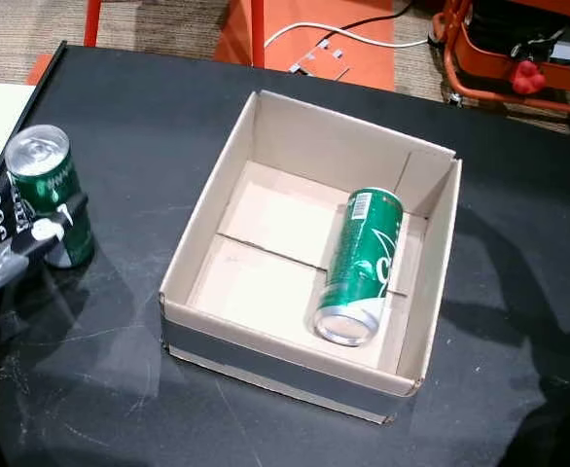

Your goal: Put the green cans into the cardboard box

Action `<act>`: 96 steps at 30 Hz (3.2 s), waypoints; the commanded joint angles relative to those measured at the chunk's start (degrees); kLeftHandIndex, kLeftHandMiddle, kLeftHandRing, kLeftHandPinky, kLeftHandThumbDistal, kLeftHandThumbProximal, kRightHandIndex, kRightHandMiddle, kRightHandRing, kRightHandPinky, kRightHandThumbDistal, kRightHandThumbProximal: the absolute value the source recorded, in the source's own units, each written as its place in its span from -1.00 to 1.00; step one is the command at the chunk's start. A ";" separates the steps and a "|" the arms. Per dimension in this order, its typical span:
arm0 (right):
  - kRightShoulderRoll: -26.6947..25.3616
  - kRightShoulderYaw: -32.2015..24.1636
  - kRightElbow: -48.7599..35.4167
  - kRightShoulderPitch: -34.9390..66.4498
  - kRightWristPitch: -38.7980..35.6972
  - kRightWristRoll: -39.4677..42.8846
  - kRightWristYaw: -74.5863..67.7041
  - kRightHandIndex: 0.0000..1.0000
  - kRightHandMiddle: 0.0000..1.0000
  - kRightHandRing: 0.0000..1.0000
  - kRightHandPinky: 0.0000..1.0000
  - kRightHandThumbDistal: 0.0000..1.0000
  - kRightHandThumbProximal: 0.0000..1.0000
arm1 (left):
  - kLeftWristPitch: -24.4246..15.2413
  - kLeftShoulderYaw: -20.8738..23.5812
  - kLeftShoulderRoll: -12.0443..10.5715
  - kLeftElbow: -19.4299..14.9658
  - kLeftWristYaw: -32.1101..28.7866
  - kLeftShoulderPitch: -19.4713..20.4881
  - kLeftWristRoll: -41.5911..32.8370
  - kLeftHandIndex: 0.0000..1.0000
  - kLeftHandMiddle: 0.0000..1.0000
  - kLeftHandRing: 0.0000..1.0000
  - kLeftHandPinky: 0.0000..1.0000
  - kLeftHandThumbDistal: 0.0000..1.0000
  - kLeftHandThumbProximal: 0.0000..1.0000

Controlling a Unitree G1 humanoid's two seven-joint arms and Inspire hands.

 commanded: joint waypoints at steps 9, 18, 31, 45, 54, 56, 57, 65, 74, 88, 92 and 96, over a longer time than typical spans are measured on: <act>0.07 -0.91 0.78 -0.34 -0.85 -0.22 -0.01 0.53 0.34 0.31 0.30 0.94 0.08 | 1.15 1.43 -0.42 1.16 2.54 0.45 -0.12 -0.14 -0.28 -0.27 -0.16 -0.37 -1.00; 0.63 -1.06 1.11 -0.46 -2.14 -0.90 -0.69 0.52 0.34 0.32 0.34 0.83 0.08 | 1.28 2.57 0.02 1.03 3.20 0.35 -0.67 -0.18 -0.34 -0.31 -0.19 -0.25 -1.00; 2.94 -0.56 1.22 -1.59 -2.82 -1.46 0.51 0.52 0.35 0.34 0.37 0.58 -0.02 | -12.86 5.68 -1.73 -3.14 -6.40 -2.70 -6.16 -0.09 -0.22 -0.22 -0.17 -0.27 -1.00; 6.03 0.48 0.10 -1.93 -5.93 -2.10 -2.19 0.49 0.30 0.30 0.30 0.18 -0.09 | -23.49 1.54 -1.88 -7.82 -18.52 -11.81 -6.00 -0.15 -0.26 -0.23 -0.15 -0.63 -1.00; 6.93 0.82 -0.56 -2.01 -8.23 -1.92 -3.17 0.50 0.30 0.30 0.31 0.06 0.02 | -24.98 -6.77 -7.28 -6.89 -20.07 -23.48 0.23 -0.34 -0.40 -0.35 -0.29 -0.49 -1.00; 6.76 0.51 -1.28 -2.27 -8.07 -1.04 -1.85 0.50 0.31 0.32 0.33 0.30 0.03 | -25.38 -9.39 -8.79 -5.85 -19.51 -24.84 2.81 -0.40 -0.48 -0.38 -0.31 -0.41 -1.00; 6.49 0.37 -1.63 -2.39 -7.75 -0.67 -1.34 0.49 0.31 0.33 0.33 0.45 0.03 | -25.86 -11.13 -9.31 -5.43 -18.07 -25.45 5.07 -0.44 -0.52 -0.40 -0.33 -0.38 -1.00; 6.20 -0.28 -5.28 -1.78 -6.87 1.43 -0.42 0.51 0.33 0.35 0.32 0.82 0.06 | -25.68 -21.17 -12.59 -2.22 -7.44 -28.16 18.79 -0.47 -0.56 -0.46 -0.36 -0.30 -1.00; 7.47 -0.69 -8.40 -0.34 -6.70 3.34 0.54 0.49 0.33 0.35 0.34 0.78 0.08 | -22.34 -26.24 -13.63 0.76 -0.25 -26.67 24.99 -0.44 -0.52 -0.43 -0.31 -0.48 -1.00; 6.82 -1.24 -8.98 1.20 -7.31 3.57 0.81 0.49 0.30 0.32 0.34 0.74 0.13 | -18.60 -26.40 -12.47 1.68 0.33 -23.37 25.13 -0.41 -0.48 -0.38 -0.31 -0.49 -1.00; 6.84 -1.16 -9.17 1.48 -8.19 3.49 0.91 0.48 0.30 0.33 0.34 0.68 0.13 | -18.15 -25.63 -12.13 1.95 -1.40 -21.85 24.14 -0.44 -0.49 -0.38 -0.29 -0.46 -1.00; 6.89 -1.07 -9.47 1.78 -8.70 3.47 0.72 0.48 0.30 0.33 0.34 0.73 0.16 | -17.27 -24.94 -12.07 2.08 -3.13 -20.78 23.45 -0.50 -0.53 -0.41 -0.28 -0.41 -1.00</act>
